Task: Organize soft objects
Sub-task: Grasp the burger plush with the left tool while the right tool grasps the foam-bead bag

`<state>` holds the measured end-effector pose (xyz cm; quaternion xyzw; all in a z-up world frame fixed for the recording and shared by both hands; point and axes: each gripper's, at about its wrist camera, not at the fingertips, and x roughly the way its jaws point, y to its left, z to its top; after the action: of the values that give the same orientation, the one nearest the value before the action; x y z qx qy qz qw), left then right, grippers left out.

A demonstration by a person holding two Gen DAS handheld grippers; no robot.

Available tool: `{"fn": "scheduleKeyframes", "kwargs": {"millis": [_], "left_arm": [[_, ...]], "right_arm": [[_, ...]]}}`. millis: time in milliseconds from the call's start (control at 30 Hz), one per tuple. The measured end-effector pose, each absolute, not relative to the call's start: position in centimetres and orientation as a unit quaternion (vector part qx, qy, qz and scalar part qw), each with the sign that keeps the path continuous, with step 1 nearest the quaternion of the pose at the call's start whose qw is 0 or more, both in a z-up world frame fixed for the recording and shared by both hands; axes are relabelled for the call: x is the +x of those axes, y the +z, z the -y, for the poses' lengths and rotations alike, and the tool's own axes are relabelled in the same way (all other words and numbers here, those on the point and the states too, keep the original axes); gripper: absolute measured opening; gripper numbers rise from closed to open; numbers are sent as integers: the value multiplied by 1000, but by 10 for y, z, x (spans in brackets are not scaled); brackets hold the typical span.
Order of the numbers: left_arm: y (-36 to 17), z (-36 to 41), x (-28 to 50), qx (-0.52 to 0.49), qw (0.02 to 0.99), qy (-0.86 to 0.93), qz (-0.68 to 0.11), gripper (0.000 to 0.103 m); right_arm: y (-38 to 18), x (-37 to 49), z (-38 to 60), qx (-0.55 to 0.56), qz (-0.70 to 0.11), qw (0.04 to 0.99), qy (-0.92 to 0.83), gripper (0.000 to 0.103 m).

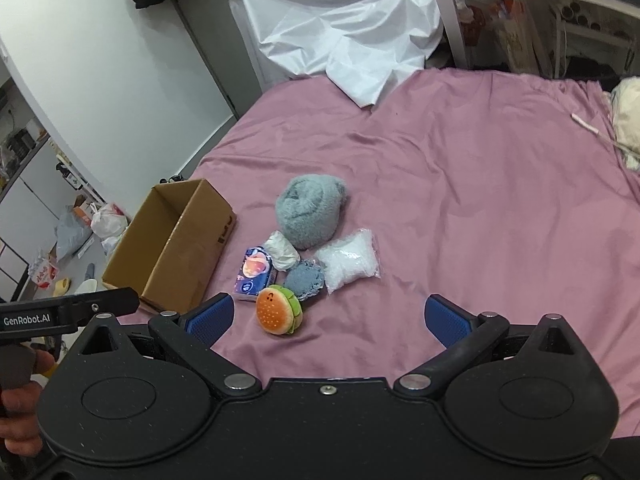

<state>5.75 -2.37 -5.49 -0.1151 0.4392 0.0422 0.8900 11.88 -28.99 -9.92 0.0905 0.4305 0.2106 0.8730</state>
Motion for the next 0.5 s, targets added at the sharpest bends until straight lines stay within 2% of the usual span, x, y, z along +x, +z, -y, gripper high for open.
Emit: {"fn": "scheduleKeyframes", "kwargs": {"millis": [500], "left_arm": [[-93,35,94,-150,874,37,-461,100]], "right_arm": [[-119,149,296,127,-432,866,219,101]]}}
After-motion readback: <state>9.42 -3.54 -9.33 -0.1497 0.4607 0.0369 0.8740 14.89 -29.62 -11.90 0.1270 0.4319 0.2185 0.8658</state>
